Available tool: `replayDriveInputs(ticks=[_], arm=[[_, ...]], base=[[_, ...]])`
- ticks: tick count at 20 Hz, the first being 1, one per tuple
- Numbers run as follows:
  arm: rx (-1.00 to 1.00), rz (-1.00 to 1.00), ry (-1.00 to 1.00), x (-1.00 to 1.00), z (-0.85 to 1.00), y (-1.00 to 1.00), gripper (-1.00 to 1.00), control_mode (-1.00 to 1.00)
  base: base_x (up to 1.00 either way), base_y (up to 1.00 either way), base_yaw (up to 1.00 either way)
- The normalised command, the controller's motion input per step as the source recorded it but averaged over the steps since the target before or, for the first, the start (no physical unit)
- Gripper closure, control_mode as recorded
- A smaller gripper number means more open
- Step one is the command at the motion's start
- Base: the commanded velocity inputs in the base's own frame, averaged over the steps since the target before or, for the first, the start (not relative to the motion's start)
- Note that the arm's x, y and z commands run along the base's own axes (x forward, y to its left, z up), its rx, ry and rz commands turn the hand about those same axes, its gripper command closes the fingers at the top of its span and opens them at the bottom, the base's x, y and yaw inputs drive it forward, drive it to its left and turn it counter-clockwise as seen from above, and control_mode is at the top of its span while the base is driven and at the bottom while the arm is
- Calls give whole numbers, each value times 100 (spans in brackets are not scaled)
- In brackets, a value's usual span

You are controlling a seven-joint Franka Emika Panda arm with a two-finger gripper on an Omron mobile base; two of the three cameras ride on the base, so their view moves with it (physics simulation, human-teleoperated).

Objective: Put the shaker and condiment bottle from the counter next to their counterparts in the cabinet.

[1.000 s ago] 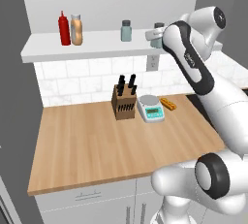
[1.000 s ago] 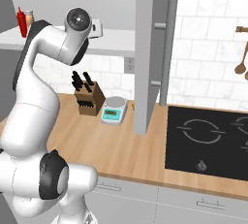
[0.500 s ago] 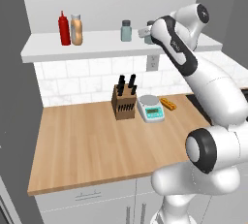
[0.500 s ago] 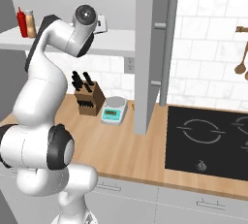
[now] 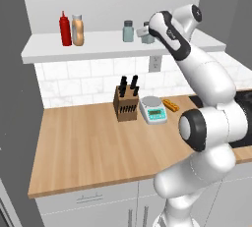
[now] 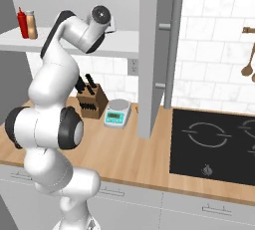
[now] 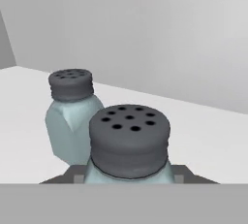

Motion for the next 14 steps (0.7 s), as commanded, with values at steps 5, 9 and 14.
replayDriveInputs(ticks=[5,9,14], arm=[[0,3,0,23,-16,3,100,-100],[0,2,0,21,-8,8,100,-100],[0,2,0,17,-8,9,100,-100]], base=[[0,0,0],[0,0,0],[0,0,0]])
